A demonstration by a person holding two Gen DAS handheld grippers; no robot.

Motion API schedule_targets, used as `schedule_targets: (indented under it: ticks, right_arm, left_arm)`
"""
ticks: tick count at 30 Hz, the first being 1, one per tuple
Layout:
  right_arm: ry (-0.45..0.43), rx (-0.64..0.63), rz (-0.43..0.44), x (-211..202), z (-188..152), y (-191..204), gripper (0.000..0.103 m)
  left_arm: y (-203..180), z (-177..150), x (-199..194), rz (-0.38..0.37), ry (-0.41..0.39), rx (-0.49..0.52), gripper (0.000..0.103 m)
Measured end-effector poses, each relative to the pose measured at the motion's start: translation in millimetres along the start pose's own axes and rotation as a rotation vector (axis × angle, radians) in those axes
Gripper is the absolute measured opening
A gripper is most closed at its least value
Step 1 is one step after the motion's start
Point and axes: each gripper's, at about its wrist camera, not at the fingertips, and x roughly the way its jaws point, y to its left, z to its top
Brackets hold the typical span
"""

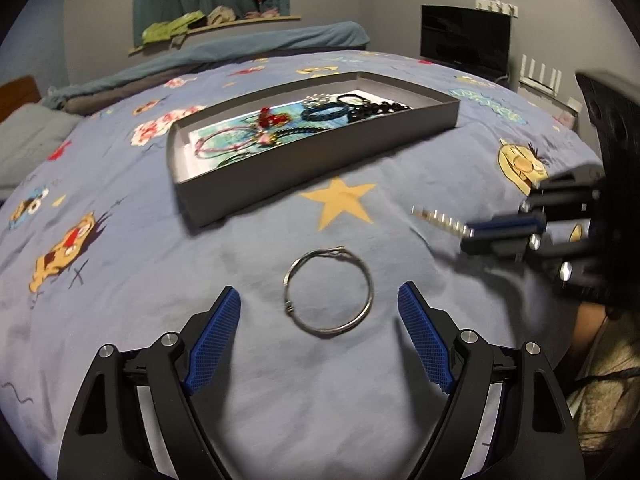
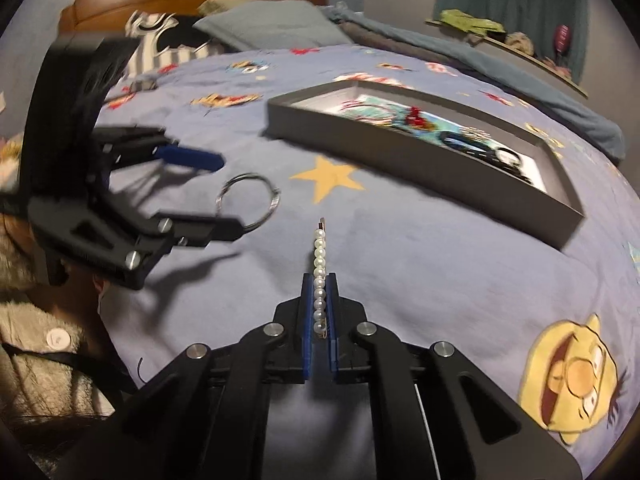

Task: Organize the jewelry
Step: 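Grasp the pearl bar hair pin with the right tool while the left tool grasps the silver hoop, then lower both items into the grey tray and open both tools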

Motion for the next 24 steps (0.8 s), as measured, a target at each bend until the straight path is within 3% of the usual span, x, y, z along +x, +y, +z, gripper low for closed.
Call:
schedule_targets:
  ticks: [3,8,12,24]
  right_arm:
    - [-0.01,0.039,-0.018,-3.9,0.5,-10.5,0.006]
    - [-0.002,0.084,-0.017,-3.9,-1.5,-21.2,0.006]
    - [0.003,0.087,-0.017,-1.3,-1.5,-19.8,0.006]
    - [-0.022,0.095,-0.022,-9.6,6.9,-22.8,0.006]
  left_arm:
    - [-5.5,-0.7,3.3,0.023,-0.012,0.024,0.07]
    - [-23.7,-7.2,6.0,0.092,-0.041,0.158,0.06]
    - [-24.4,-7.8,5.9,0.089,-0.043,0.169,0.05]
    - [-10.7,16.4,-13.9,0.044,-0.083,0.076,0.05]
